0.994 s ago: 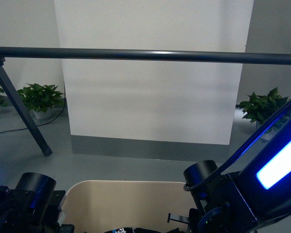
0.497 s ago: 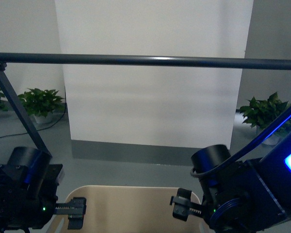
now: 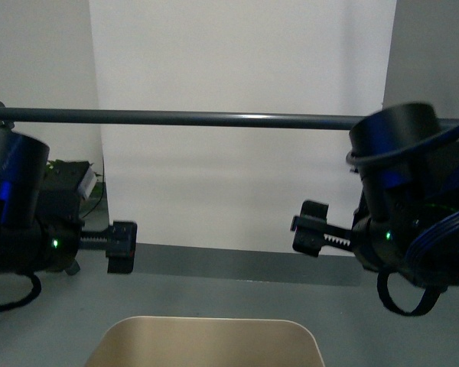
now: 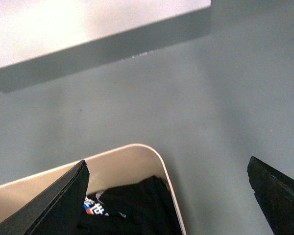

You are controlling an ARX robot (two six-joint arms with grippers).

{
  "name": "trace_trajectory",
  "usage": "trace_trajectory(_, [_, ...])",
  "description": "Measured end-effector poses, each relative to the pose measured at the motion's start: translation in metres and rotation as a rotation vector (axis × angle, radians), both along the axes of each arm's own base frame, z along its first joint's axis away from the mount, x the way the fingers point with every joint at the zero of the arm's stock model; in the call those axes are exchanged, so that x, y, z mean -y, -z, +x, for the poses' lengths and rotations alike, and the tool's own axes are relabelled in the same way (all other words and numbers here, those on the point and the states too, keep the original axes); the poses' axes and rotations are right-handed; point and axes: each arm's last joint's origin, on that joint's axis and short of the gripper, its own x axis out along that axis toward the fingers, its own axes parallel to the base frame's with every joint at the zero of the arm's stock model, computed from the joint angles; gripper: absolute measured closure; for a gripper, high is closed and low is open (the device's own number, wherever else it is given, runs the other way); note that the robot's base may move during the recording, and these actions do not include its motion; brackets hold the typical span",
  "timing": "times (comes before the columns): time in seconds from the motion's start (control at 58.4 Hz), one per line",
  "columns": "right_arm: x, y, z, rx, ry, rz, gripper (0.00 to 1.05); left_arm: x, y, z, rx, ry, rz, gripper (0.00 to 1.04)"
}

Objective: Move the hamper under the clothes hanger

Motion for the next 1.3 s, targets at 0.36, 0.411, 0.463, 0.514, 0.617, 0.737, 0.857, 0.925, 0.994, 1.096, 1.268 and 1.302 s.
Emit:
trace_trajectory(0.36, [-0.004, -0.040, -0.022, 0.220, -0.047, -0.021, 0.12, 0.000, -0.044, -0.014, 0.186, -0.035, -0.009, 0.12])
trace_trajectory(0.411, [0.000, -0.034, -0.027, 0.293, -0.109, -0.043, 0.19, -0.001, -0.038, -0.021, 0.257, -0.040, -0.015, 0.19])
trace_trajectory(0.463, [0.005, -0.028, -0.034, 0.336, -0.151, -0.087, 0.25, -0.002, -0.033, -0.028, 0.298, -0.040, -0.020, 0.24])
trace_trajectory(0.514, [0.014, -0.021, -0.046, 0.378, -0.170, -0.137, 0.32, -0.004, -0.027, -0.040, 0.336, -0.043, -0.023, 0.31])
trace_trajectory(0.617, [0.036, -0.016, -0.072, 0.432, -0.168, -0.204, 0.47, -0.010, -0.022, -0.070, 0.375, -0.047, -0.027, 0.47])
trace_trajectory(0.737, [0.052, -0.015, -0.094, 0.452, -0.157, -0.231, 0.62, -0.015, -0.023, -0.097, 0.397, -0.048, -0.028, 0.63])
trace_trajectory(0.857, [0.064, -0.008, -0.115, 0.446, -0.162, -0.246, 0.78, -0.018, -0.019, -0.120, 0.396, -0.047, -0.028, 0.80])
trace_trajectory(0.925, [0.071, -0.001, -0.130, 0.431, -0.175, -0.252, 0.90, -0.020, -0.013, -0.135, 0.385, -0.047, -0.028, 0.90])
trace_trajectory(0.994, [0.076, 0.004, -0.141, 0.423, -0.179, -0.255, 1.00, -0.024, -0.010, -0.148, 0.376, -0.029, -0.031, 1.01])
trace_trajectory(1.096, [0.084, 0.007, -0.157, 0.425, -0.173, -0.259, 1.02, -0.030, -0.007, -0.166, 0.377, -0.044, -0.028, 1.01])
trace_trajectory(1.268, [0.093, 0.010, -0.178, 0.432, -0.173, -0.259, 1.03, -0.033, -0.004, -0.191, 0.383, -0.052, -0.027, 1.01])
trace_trajectory(1.302, [0.094, 0.012, -0.182, 0.431, -0.172, -0.259, 1.03, -0.033, -0.003, -0.194, 0.384, -0.050, -0.027, 1.01])
